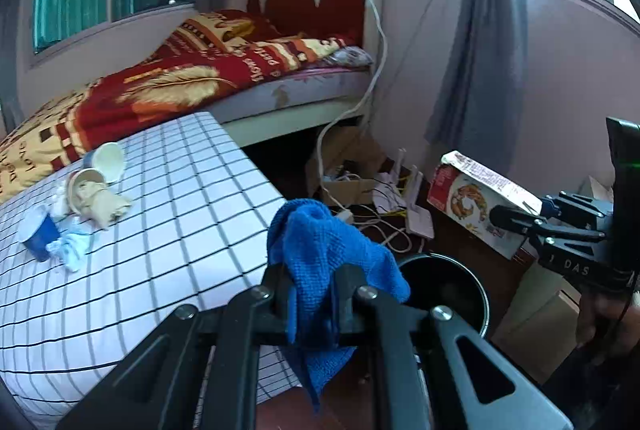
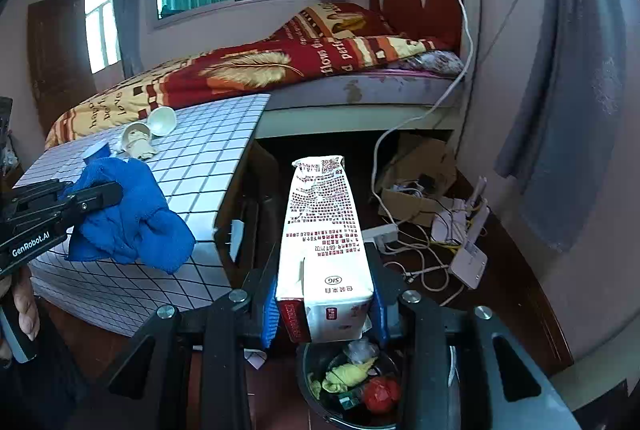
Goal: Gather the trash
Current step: 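Carry the carton and blue cloth over the black bin and open both tools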
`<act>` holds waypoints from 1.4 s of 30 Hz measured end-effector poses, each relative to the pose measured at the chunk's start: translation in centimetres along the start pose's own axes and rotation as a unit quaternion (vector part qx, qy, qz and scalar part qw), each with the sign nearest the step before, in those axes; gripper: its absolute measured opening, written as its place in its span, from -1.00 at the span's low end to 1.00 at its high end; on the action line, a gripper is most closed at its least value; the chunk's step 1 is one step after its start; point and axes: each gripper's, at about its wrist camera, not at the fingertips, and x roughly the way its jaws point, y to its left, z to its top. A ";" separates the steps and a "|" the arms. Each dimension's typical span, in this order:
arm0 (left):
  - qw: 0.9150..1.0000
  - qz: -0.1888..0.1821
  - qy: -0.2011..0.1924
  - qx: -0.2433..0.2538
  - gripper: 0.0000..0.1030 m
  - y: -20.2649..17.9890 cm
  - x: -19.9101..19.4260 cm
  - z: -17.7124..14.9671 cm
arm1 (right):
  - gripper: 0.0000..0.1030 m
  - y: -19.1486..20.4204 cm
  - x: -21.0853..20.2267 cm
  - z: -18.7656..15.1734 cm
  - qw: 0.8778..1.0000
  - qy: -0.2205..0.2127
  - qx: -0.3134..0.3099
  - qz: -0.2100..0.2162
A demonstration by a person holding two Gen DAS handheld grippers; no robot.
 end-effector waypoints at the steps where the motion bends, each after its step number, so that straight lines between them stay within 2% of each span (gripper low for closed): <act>1: 1.000 -0.004 0.002 0.002 -0.75 -0.3 0.2 0.0 | -0.25 -0.4 0.0 -0.3 1.000 0.003 0.002 -0.004; 11: 0.998 -0.056 0.035 0.025 -0.75 -4.9 3.4 -1.1 | -0.25 -4.4 1.1 -3.4 0.998 0.047 0.041 -0.028; 17: 0.993 -0.086 0.066 0.042 -0.75 -8.1 6.1 -2.3 | -0.25 -6.7 1.6 -5.8 0.995 0.078 0.052 -0.046; 24: 0.988 -0.104 0.106 0.049 -0.75 -10.6 9.8 -3.7 | -0.25 -8.8 3.2 -8.5 0.990 0.119 0.066 -0.048; 32: 0.978 -0.118 0.159 0.068 -0.75 -13.2 13.8 -6.1 | -0.25 -9.6 7.2 -11.5 0.984 0.171 0.038 -0.037; 38: 0.974 -0.120 0.179 0.073 -0.70 -14.2 15.7 -6.9 | -0.24 -9.1 8.8 -12.2 0.981 0.191 0.006 -0.030; 39: 0.973 -0.126 0.181 0.073 -0.63 -14.2 16.1 -7.1 | -0.18 -8.8 9.0 -12.4 0.981 0.193 0.000 -0.031; 40: 0.972 -0.122 0.185 0.073 -0.35 -14.1 16.4 -7.3 | 0.38 -8.8 9.5 -12.6 0.980 0.194 -0.012 -0.044; 41: 0.974 -0.109 0.189 0.069 0.23 -13.8 16.5 -7.4 | 0.80 -9.0 10.1 -13.0 0.976 0.204 -0.019 -0.070; 42: 0.976 -0.099 0.188 0.057 0.48 -13.3 16.8 -7.4 | 1.00 -9.2 10.4 -13.4 0.973 0.212 -0.020 -0.085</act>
